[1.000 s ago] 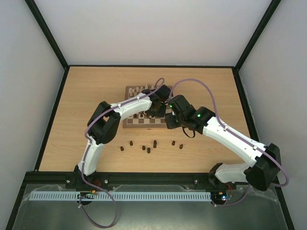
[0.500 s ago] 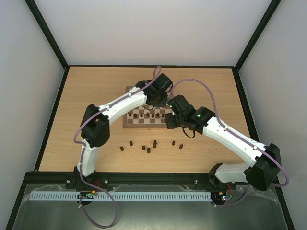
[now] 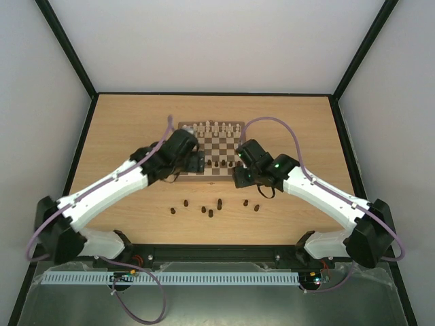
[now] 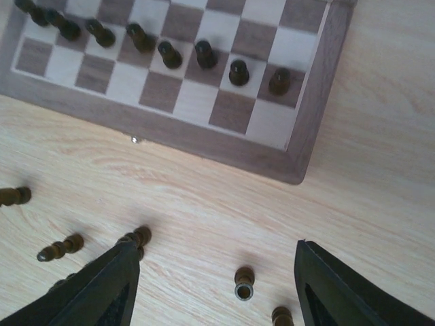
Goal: Set up the chess pieces on the board
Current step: Pick up the chess piece at the center of the board.
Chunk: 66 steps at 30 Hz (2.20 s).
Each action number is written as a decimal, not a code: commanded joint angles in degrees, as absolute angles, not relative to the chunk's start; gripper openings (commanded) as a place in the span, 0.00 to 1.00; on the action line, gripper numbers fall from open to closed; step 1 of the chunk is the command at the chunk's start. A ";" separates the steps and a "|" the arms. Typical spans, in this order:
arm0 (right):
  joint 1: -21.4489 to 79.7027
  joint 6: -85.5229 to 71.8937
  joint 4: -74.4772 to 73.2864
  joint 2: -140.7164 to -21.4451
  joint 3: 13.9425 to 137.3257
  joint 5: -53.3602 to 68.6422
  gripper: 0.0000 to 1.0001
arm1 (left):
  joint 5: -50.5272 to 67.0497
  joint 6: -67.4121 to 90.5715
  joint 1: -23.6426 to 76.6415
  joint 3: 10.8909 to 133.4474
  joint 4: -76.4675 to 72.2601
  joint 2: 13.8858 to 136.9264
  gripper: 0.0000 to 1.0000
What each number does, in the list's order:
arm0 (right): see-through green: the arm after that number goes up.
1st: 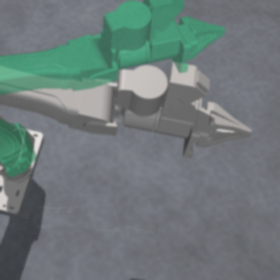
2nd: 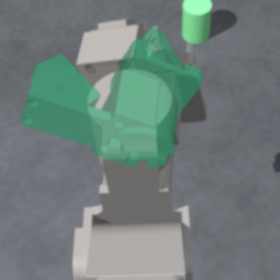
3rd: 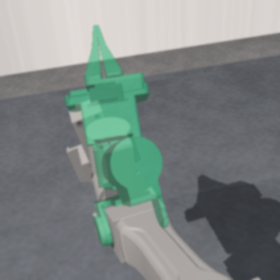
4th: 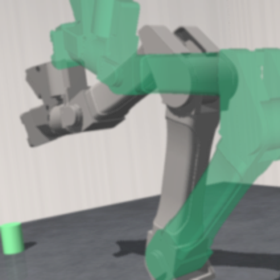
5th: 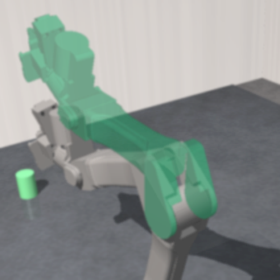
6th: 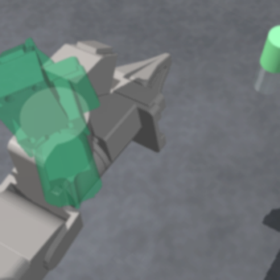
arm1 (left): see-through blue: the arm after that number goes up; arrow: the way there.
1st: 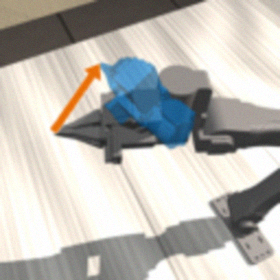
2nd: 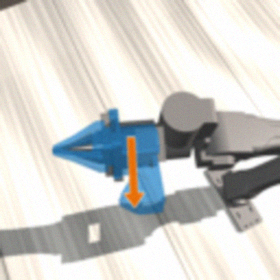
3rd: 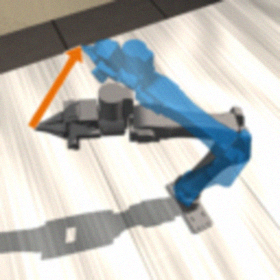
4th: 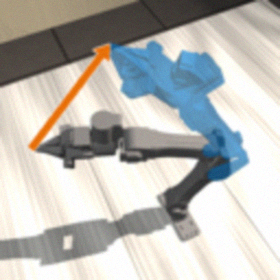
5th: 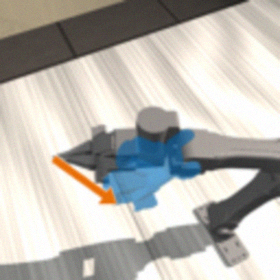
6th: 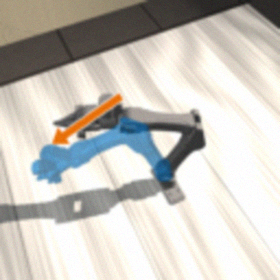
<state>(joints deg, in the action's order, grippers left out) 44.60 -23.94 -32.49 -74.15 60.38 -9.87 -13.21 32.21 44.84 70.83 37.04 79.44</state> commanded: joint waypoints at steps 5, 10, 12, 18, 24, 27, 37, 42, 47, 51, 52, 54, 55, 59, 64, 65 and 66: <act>44.68 -29.84 -32.60 -74.00 53.64 -7.11 0.71 | -11.03 38.30 45.00 51.61 32.19 60.05 1.00; 45.61 -32.50 -32.56 -70.17 50.03 -6.80 0.84 | -7.99 40.07 45.04 44.69 32.28 49.31 0.99; 46.08 -33.13 -32.56 -68.29 48.75 -6.13 0.92 | -6.81 40.73 45.09 42.61 32.26 45.54 0.99; 46.31 -33.57 -34.04 -62.86 48.04 -4.50 1.00 | -3.83 43.35 46.20 40.26 32.05 37.84 1.00; 46.24 -33.20 -34.44 -59.17 47.02 -4.50 0.99 | -3.48 43.86 46.30 39.06 32.18 35.81 1.00; 46.26 -32.26 -33.66 -58.82 47.19 -3.08 0.98 | -2.08 44.43 46.31 36.78 29.84 35.42 1.00; 47.45 -28.39 -29.79 -60.51 48.49 3.37 0.88 | -1.39 45.17 47.00 34.75 29.07 31.72 0.99; 54.89 -27.93 -31.12 -65.85 51.56 -3.14 0.86 | -3.13 45.66 46.98 37.70 30.76 32.70 0.99; 57.70 -28.08 -30.52 -68.74 52.53 -8.80 0.85 | -5.39 45.92 47.02 37.54 30.35 31.45 1.00; 57.68 -27.95 -31.29 -71.72 54.13 -11.08 0.85 | -8.35 46.14 47.02 37.96 30.45 33.29 0.99; 57.66 -27.69 -31.03 -72.26 54.15 -11.48 0.85 | -9.00 46.16 47.01 38.42 30.49 34.19 1.00; 57.66 -27.62 -31.32 -73.74 55.11 -11.83 0.86 | -9.98 46.14 46.99 39.00 29.65 36.22 1.00; 57.71 -28.05 -31.97 -74.70 55.98 -11.30 0.87 | -9.90 45.83 47.01 39.16 28.83 37.34 1.00; 57.66 -27.61 -31.41 -76.19 56.35 -5.85 0.88 | -9.25 44.36 46.96 39.77 26.78 42.45 0.99; 57.68 -25.29 -30.87 -75.70 54.53 -4.73 0.85 | -10.11 42.67 47.02 40.07 26.38 45.04 1.00; 57.69 -24.97 -30.51 -75.08 54.16 -4.18 0.83 | -10.03 42.34 46.99 39.29 25.92 44.82 1.00; 57.66 -24.72 -30.23 -74.60 53.86 -3.46 0.80 | -10.10 42.02 47.02 38.66 25.48 44.41 1.00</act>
<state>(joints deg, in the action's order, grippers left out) 57.41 -26.92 -29.58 -75.96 55.00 -6.02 -9.06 44.03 46.72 38.28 27.62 45.17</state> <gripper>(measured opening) 0.841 0.994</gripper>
